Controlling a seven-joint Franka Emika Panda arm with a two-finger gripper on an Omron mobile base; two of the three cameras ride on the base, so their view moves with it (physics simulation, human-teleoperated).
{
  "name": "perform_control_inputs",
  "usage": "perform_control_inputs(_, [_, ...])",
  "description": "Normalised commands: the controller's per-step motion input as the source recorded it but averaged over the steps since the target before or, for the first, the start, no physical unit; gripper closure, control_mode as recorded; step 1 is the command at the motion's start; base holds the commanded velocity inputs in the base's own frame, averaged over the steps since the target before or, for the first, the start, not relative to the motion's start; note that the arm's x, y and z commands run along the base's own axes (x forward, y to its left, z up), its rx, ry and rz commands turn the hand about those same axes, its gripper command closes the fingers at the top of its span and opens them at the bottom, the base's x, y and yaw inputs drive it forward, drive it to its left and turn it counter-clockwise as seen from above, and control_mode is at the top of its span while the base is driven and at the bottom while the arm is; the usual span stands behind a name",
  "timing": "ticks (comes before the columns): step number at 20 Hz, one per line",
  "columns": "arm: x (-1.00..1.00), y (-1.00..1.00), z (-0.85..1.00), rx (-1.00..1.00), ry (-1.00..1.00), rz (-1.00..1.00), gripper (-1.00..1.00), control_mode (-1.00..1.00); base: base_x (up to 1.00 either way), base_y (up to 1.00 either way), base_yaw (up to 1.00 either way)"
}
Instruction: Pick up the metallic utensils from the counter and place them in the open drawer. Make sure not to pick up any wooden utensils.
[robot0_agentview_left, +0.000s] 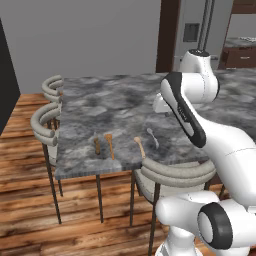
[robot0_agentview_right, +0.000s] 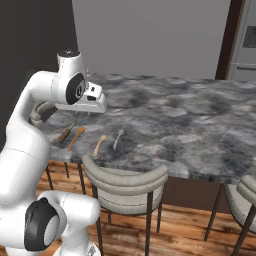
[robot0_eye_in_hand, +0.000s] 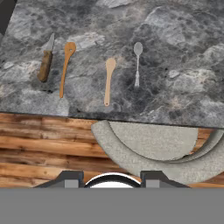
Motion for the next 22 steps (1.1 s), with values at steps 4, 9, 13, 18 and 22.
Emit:
perform_control_inputs(4, [-0.18, 0.00, 0.00, 0.00, -0.01, 0.00, -1.00, -1.00, 0.00, 0.00, 0.00])
perform_control_inputs(9, [-0.28, 0.01, -0.04, 0.00, 0.00, 0.00, -1.00, -1.00, 0.00, 0.00, 0.00])
perform_control_inputs(13, [-0.36, 0.09, -0.12, 0.00, 0.00, 0.00, -1.00, -1.00, 0.00, 0.00, 0.00])
perform_control_inputs(18, [-0.34, 0.32, -0.19, 0.03, 0.01, -0.01, -1.00, -1.00, 0.00, 0.00, 0.00])
perform_control_inputs(22, [-0.04, 0.77, -0.34, 0.05, 0.00, -0.02, -1.00, -1.00, 0.00, 0.00, 0.00])
